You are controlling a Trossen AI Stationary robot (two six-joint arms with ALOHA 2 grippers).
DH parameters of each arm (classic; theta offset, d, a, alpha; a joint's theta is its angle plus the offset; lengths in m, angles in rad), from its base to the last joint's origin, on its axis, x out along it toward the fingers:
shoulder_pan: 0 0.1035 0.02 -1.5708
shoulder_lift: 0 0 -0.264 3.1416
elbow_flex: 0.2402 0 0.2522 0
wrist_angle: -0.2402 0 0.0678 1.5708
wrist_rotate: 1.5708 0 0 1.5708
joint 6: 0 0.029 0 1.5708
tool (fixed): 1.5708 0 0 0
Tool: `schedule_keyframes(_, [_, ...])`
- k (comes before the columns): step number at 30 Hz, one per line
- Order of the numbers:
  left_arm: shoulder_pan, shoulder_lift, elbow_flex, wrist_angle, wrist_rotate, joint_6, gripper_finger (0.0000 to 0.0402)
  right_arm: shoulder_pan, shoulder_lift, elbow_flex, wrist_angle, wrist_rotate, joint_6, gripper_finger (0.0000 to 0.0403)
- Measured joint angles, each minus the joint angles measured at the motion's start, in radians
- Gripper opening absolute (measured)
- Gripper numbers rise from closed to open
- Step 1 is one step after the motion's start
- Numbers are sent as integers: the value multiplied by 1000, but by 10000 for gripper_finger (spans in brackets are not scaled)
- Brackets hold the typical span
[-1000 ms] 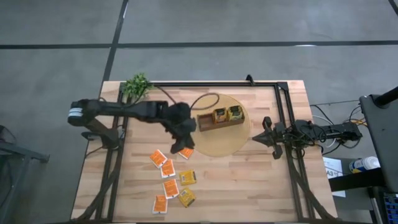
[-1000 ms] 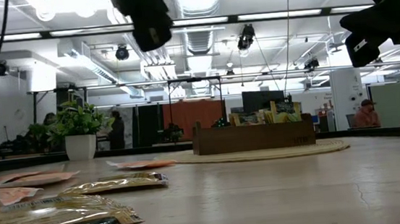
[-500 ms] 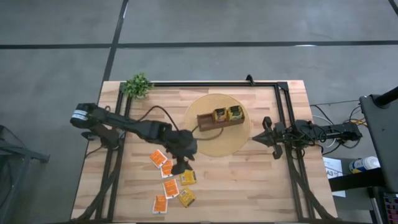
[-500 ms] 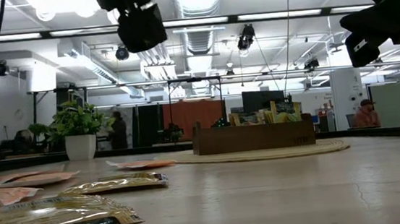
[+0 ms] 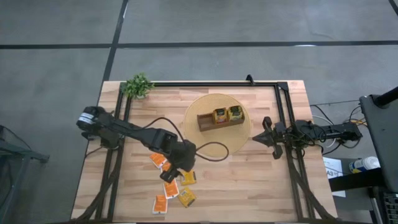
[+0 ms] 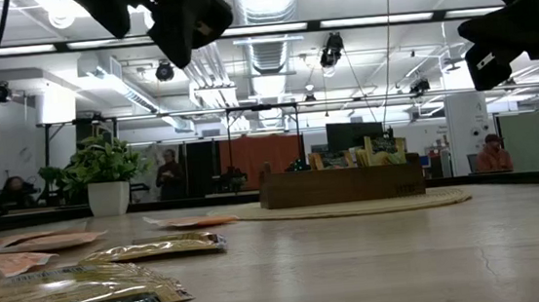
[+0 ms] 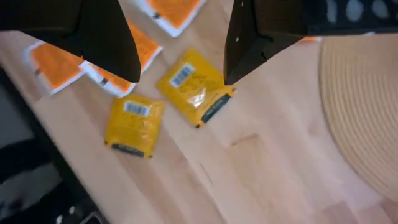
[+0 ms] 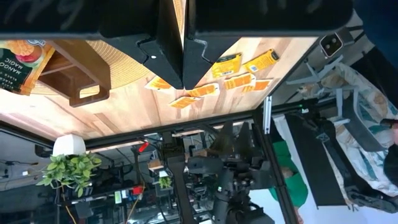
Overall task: Pick & Place Tea
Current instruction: Put the top orange tea bag into the middle section of the wooden organizer
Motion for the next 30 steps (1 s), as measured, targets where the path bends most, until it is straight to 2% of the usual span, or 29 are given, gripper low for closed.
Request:
schedule_keyframes(6, [-24,62,13,7,-26,226,225,0,0,0,0,0,0,8])
schedule_keyframes(15, [-48,180,14,59,-160,532,225,0,0,0,0,0,0,8])
schedule_keyframes(24, [-69,240,18,87,-174,579,225,0,0,0,0,0,0,8])
schedule_keyframes(30, [-74,292,111,76,-177,573,225,0,0,0,0,0,0,8])
